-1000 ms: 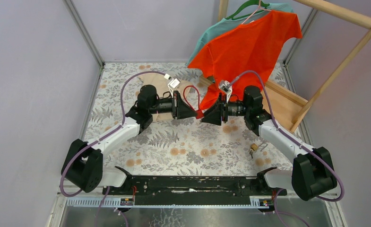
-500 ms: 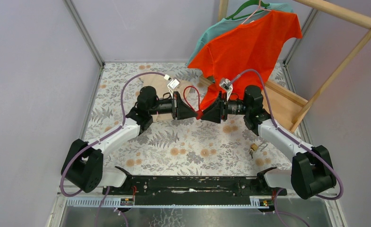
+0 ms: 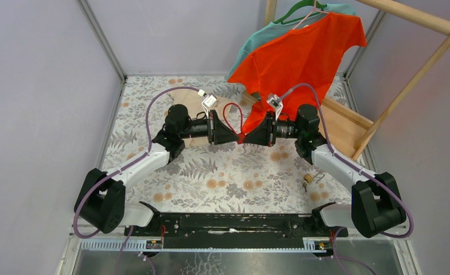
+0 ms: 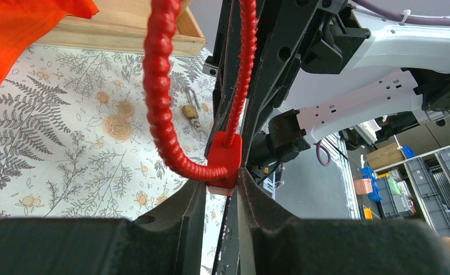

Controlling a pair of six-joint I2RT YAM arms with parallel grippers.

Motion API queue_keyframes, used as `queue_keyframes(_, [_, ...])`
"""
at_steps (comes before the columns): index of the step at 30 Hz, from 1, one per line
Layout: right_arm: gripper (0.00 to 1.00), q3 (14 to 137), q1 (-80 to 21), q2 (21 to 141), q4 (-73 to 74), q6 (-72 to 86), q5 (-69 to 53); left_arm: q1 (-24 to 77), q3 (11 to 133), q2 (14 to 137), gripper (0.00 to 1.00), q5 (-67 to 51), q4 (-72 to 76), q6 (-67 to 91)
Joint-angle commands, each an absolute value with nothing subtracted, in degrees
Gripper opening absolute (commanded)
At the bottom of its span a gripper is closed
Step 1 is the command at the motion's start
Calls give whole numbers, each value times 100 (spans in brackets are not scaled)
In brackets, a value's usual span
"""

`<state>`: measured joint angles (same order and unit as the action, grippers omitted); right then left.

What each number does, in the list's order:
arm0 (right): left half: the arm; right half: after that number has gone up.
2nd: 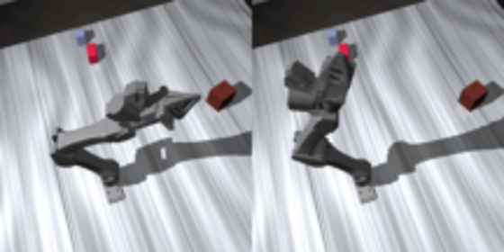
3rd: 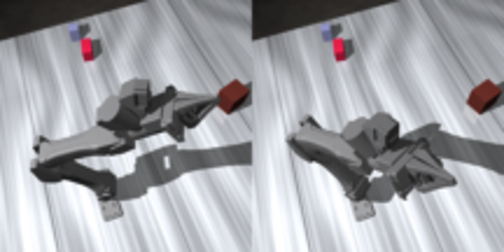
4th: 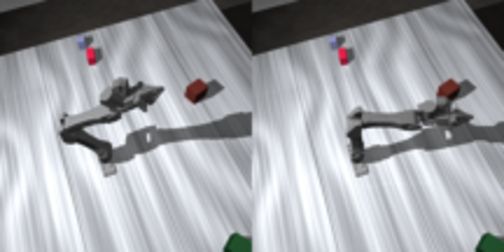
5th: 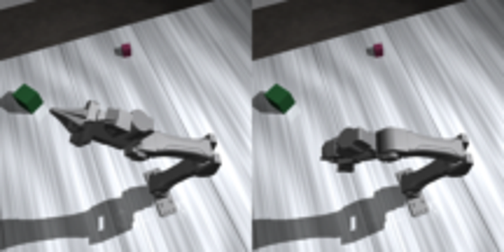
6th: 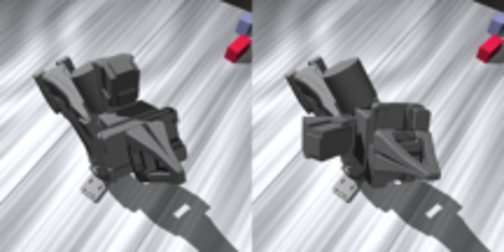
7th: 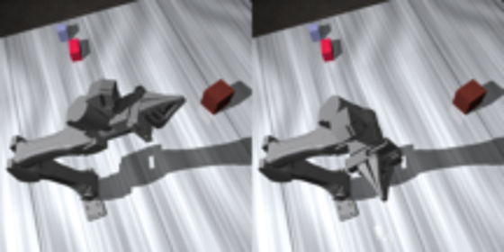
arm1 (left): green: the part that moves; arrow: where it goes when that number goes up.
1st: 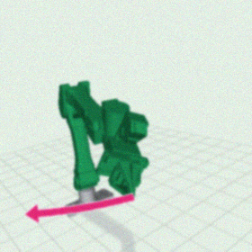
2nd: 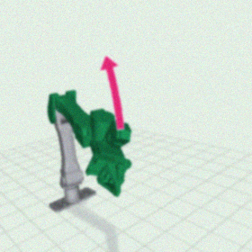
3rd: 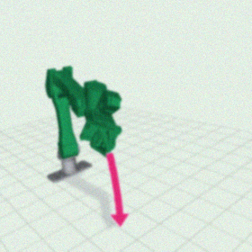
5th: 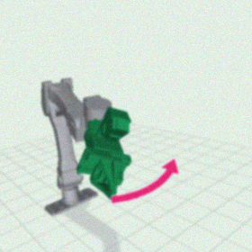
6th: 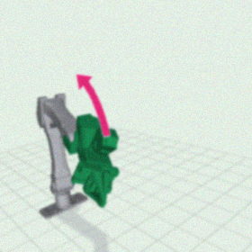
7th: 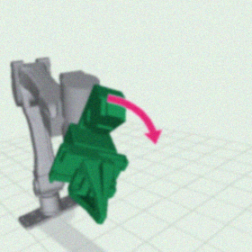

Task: Lock with the key
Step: Lock the lock.

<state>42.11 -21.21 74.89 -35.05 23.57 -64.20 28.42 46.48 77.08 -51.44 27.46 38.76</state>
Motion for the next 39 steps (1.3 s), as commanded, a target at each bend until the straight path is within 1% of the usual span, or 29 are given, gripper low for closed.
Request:
queue_keyframes(1, [0,4210,-2128,7370,-4114,2552,-6479,2850,4568,7679,20,-5170,3293,3951])
queue_keyframes(6, [0,4228,-2128,7365,-4244,2698,-6531,2870,4556,7693,29,-5185,3322,3968])
queue_keyframes(13, [0,4252,-2134,7419,-4263,2749,-6613,2928,4592,7773,38,-5237,3340,3978])
queue_keyframes(17, [0,4271,-2134,7461,-4263,2770,-6649,2957,4612,7808,38,-5248,3331,3973])
queue_keyframes(20, [0,4280,-2133,7467,-4251,2764,-6645,2967,4611,7805,31,-5247,3329,3964])
queue_keyframes(21, [0,4285,-2132,7482,-4235,2756,-6649,2960,4609,7803,26,-5245,3331,3964])
queue_keyframes(22, [0,4289,-2134,7488,-4210,2746,-6649,2962,4610,7801,18,-5254,3338,3968])
queue_keyframes(24, [0,4337,-2134,7505,-3995,2637,-6578,2962,4615,7789,3,-5243,3340,3972])
queue_keyframes(25, [1,4372,-2131,7498,-3823,2529,-6510,2958,4617,7771,0,-5225,3333,3979])
queue_keyframes(26, [8,4411,-2130,7479,-3631,2399,-6439,2944,4605,7746,0,-5190,3319,3981])
queue_keyframes(29, [40,4469,-2112,7354,-3067,1968,-6174,2854,4560,7670,0,-5087,3324,4061])
queue_keyframes(31, [54,4391,-2095,7293,-3034,1899,-6045,2751,4464,7624,0,-5043,3535,4253])
queue_keyframes(33, [65,4302,-2093,7290,-3168,1968,-6008,2643,4329,7577,0,-5062,3961,4488])
queue_keyframes(35, [69,4197,-2095,7338,-3528,2262,-6050,2569,4230,7530,0,-5107,4240,4617])
queue_keyframes(39, [69,3933,-2099,7492,-4669,3322,-6134,2526,4156,7495,0,-5238,4546,4727])
